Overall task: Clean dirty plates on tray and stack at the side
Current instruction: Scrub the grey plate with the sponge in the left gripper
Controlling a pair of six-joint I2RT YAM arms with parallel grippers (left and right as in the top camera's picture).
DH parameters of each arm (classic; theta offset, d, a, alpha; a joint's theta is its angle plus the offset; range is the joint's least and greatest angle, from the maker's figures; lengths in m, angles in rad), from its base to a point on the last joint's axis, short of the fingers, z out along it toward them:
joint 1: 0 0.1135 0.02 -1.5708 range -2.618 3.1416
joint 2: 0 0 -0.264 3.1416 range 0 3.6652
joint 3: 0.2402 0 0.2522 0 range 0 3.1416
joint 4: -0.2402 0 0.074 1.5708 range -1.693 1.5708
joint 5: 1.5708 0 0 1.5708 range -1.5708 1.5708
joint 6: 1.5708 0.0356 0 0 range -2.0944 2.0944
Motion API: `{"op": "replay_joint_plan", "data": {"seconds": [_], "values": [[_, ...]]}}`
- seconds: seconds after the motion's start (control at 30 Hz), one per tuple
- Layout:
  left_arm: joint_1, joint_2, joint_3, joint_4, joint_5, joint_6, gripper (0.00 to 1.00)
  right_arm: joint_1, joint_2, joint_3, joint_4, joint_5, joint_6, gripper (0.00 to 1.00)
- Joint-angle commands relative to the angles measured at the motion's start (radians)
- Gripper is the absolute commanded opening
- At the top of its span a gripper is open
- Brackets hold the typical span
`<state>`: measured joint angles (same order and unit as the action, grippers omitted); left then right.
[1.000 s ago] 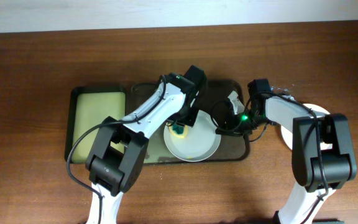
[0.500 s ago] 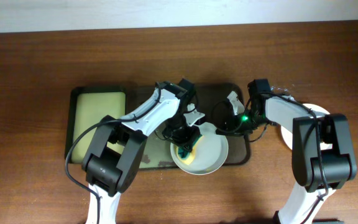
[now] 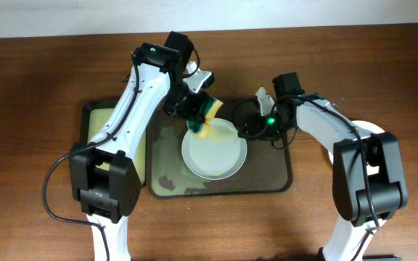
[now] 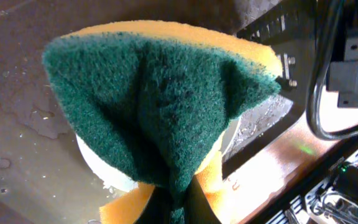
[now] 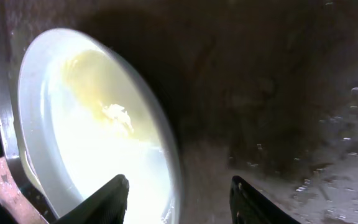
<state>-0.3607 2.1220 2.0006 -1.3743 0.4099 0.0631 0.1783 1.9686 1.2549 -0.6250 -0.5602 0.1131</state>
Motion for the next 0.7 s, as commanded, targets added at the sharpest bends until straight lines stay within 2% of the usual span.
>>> {"op": "replay_joint_plan", "data": {"seconds": [0.0, 0.1, 0.17, 0.23, 0.3, 0.37, 0.4, 0.47, 0.53, 0.57, 0.6, 0.67], "values": [[-0.005, -0.024, -0.043, 0.033, -0.016, -0.053, 0.00, -0.010, -0.008, 0.018, -0.024, 0.023, 0.020, 0.50], [-0.025, -0.024, -0.177, 0.117, -0.045, -0.105, 0.00, 0.000, -0.008, 0.018, -0.108, 0.016, 0.019, 0.40], [-0.052, -0.024, -0.282, 0.208, -0.119, -0.169, 0.00, 0.012, -0.008, 0.018, -0.147, 0.016, 0.020, 0.36], [-0.074, -0.024, -0.362, 0.307, -0.149, -0.183, 0.00, 0.013, -0.008, 0.013, -0.153, 0.043, 0.066, 0.37], [-0.080, -0.024, -0.422, 0.364, -0.164, -0.198, 0.00, 0.024, -0.008, 0.011, -0.159, 0.049, 0.080, 0.41], [-0.080, -0.024, -0.458, 0.380, -0.198, -0.209, 0.00, 0.055, -0.008, 0.006, -0.160, 0.108, 0.117, 0.40], [-0.080, -0.024, -0.466, 0.385, -0.198, -0.209, 0.00, 0.073, -0.005, 0.005, -0.157, 0.175, 0.133, 0.36], [-0.080, -0.024, -0.475, 0.407, -0.214, -0.209, 0.00, 0.096, 0.002, 0.005, -0.142, 0.195, 0.145, 0.20], [-0.080, -0.024, -0.470, 0.423, -0.269, -0.209, 0.00, 0.116, 0.003, 0.000, -0.116, 0.203, 0.159, 0.21], [-0.080, -0.026, -0.457, 0.414, -0.270, -0.208, 0.00, 0.123, 0.003, 0.000, -0.113, 0.209, 0.175, 0.17], [-0.080, -0.034, -0.447, 0.413, -0.288, -0.208, 0.00, 0.124, 0.003, 0.000, -0.110, 0.211, 0.183, 0.07], [-0.080, -0.066, -0.444, 0.422, -0.370, -0.208, 0.00, 0.124, 0.003, 0.000, -0.108, 0.211, 0.185, 0.04]]}}
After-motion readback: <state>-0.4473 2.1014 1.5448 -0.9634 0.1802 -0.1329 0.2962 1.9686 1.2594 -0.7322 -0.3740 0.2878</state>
